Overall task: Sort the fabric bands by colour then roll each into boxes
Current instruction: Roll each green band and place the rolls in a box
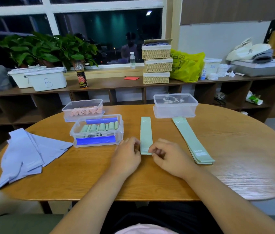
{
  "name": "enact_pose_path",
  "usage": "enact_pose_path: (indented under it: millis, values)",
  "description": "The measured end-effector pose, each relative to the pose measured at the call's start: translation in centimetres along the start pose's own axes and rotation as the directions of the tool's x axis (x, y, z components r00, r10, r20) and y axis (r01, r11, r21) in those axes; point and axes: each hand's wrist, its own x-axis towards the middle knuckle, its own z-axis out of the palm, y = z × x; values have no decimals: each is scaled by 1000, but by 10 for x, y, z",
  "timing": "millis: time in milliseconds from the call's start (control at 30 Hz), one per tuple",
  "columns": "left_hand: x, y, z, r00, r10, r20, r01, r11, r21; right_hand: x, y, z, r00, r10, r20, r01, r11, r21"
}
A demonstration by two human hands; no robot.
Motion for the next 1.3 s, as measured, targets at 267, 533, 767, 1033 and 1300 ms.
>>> enact_pose_path:
  millis: [267, 533, 767, 1033, 1300]
  values:
    - [-3, -3, -3, 998, -57, 10, 57, 997, -58, -3, 3, -1, 974, 182, -135, -206, 961, -186]
    - [-6, 1, -7, 997, -29, 65, 33, 997, -73, -2, -8, -4, 966, 259, -26, -256, 929, -267]
    - [-10, -4, -10, 995, -74, 73, 83, 988, -132, -3, -12, -6, 966, 260, 5, -249, 930, -270]
    - [-10, -3, -9, 995, -60, 81, 70, 990, -124, -2, -7, -4, 969, 247, 17, -233, 933, -276]
    - [-11, -6, -6, 998, -7, 63, 14, 994, -105, -3, -5, -3, 968, 249, 22, -234, 935, -268]
